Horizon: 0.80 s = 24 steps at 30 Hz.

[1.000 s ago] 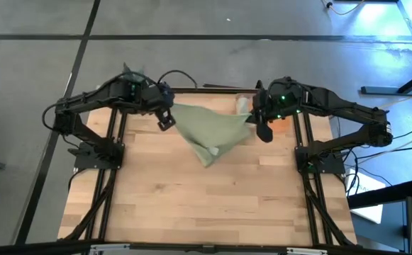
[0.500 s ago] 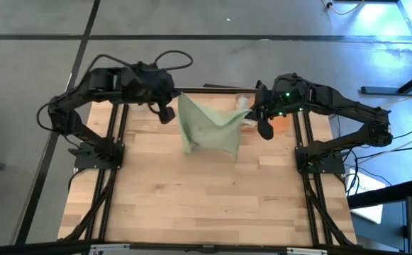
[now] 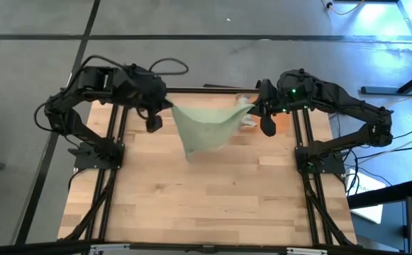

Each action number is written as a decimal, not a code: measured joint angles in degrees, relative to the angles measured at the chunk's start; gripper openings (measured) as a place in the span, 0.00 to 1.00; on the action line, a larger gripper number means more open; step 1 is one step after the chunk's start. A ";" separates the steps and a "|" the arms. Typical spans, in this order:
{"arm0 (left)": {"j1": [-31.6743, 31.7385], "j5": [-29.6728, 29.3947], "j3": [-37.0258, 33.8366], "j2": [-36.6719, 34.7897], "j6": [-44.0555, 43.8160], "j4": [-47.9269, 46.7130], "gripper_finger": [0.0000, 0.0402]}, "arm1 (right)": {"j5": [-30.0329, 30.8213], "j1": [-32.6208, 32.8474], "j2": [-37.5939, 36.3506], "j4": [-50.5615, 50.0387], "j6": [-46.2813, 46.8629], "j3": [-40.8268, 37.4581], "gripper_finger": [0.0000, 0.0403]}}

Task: Roll microfiber towels into tight, uniform cylinder then place into a basket
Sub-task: Fold the green microfiber towel

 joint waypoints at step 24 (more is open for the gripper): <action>4.85 -13.51 -5.50 0.02 -12.26 -7.99 0.00 | -1.46 -3.12 12.27 0.15 -6.16 -0.09 0.01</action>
